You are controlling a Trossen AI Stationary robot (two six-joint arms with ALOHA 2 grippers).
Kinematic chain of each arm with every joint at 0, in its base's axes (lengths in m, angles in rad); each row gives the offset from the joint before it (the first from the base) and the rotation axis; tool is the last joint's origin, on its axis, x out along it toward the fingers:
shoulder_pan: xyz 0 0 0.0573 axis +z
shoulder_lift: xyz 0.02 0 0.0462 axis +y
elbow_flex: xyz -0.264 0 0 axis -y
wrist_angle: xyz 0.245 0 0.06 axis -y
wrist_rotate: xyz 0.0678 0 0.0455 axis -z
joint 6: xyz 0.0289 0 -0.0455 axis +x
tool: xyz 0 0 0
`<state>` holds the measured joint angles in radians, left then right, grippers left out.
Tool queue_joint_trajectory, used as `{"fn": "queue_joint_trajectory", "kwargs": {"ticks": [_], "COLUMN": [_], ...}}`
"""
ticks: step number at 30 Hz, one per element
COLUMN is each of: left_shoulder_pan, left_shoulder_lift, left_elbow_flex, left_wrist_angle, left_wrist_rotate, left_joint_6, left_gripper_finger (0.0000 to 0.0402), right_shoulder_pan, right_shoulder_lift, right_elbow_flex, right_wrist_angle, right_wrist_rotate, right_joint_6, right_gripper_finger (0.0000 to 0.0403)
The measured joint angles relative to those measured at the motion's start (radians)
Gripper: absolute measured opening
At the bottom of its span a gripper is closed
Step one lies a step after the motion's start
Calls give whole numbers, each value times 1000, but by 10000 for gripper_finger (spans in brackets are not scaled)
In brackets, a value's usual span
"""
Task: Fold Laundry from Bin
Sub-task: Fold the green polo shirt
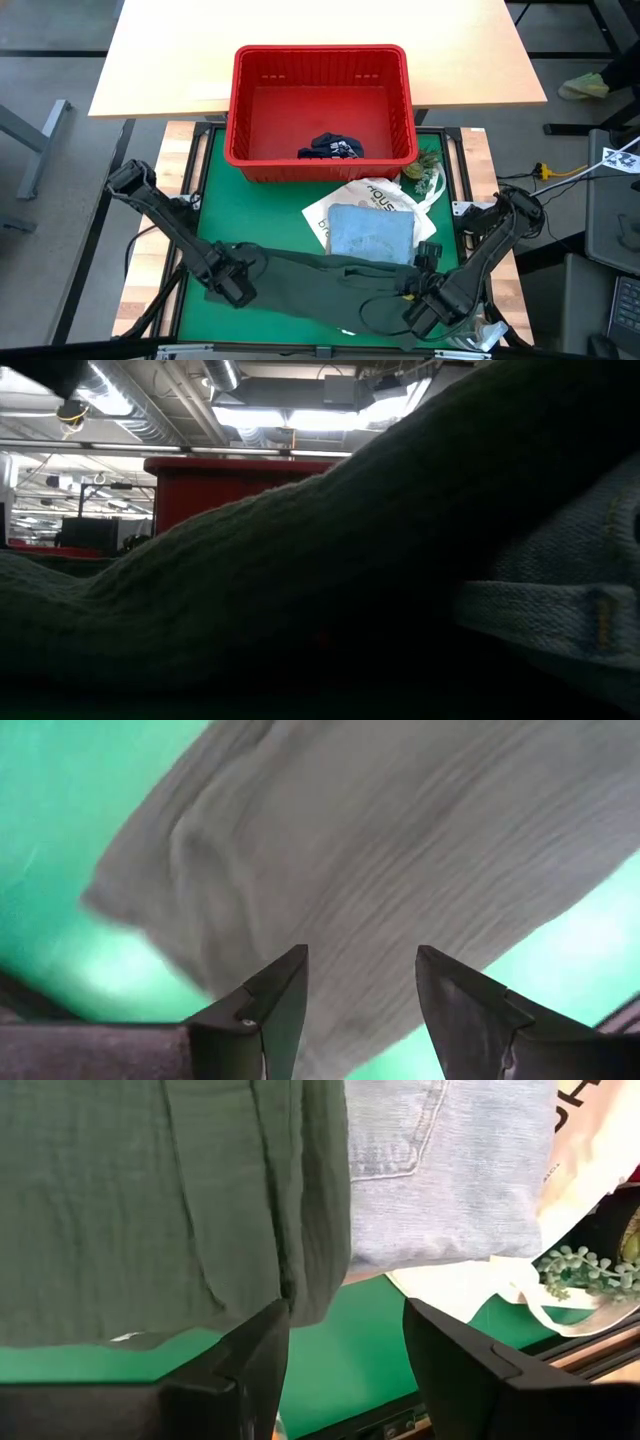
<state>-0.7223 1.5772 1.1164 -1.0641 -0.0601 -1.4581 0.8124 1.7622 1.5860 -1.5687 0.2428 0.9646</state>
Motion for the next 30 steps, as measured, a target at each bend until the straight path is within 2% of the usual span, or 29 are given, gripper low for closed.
{"fn": "queue_joint_trajectory", "kwargs": {"ticks": [7,10,17,25,30], "left_shoulder_pan": [-126,-177,-260,-282,-271], "left_shoulder_lift": [0,-1,-1,-1,-9], "left_elbow_flex": [0,-10,-111,-288,-355], "left_wrist_angle": [-71,-77,-18,253,314], "left_wrist_rotate": [-1,-31,-79,-84,-49], "left_joint_6": [-307,-412,-648,-732,-745], "left_gripper_finger": [179,179,179,179,179], "right_shoulder_pan": [0,0,-1,-1,-1], "right_shoulder_lift": [0,0,0,0,0], "right_elbow_flex": [0,0,0,0,0], "right_wrist_angle": [4,6,8,25,47], "right_wrist_rotate": [10,10,10,10,10], "right_joint_6": [0,0,0,-1,-1], "right_gripper_finger": [198,198,198,198,198]}}
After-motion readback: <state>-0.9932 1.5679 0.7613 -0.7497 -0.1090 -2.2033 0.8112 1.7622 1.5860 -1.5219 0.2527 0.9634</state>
